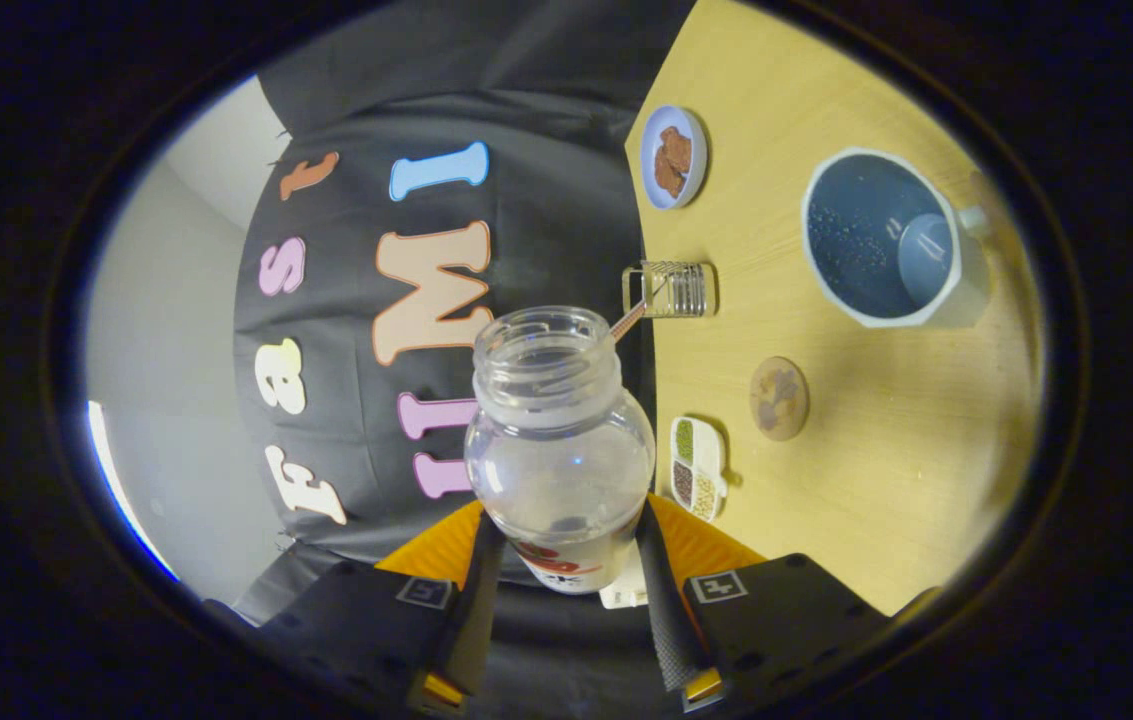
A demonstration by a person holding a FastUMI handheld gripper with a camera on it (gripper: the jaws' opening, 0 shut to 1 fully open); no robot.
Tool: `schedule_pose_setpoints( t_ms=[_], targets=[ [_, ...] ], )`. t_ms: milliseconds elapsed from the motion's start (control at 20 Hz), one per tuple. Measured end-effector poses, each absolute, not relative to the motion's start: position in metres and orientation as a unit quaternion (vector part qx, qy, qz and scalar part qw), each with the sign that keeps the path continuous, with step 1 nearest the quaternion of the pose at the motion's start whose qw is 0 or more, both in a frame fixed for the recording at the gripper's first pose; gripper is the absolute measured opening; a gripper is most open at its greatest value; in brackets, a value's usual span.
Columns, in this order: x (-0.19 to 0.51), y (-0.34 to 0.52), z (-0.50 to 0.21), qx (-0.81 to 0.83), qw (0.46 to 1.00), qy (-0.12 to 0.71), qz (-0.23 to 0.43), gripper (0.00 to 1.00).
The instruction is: Take the bottle from table, then pour the juice into the cup, finally place the bottle on the coaster
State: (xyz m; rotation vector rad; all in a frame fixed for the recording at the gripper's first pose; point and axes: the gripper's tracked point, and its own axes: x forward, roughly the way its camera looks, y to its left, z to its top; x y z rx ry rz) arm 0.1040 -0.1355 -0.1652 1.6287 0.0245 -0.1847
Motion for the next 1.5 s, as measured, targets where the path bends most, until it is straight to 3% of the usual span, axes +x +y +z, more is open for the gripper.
schedule_pose_setpoints(
  t_ms=[650, 1500],
  targets=[
    [0.105, -0.146, -0.157, 0.774, 0.627, -0.035, -0.087, 0.7],
    [0.108, -0.152, -0.147, 0.797, 0.596, -0.05, -0.087, 0.7]
  ],
)
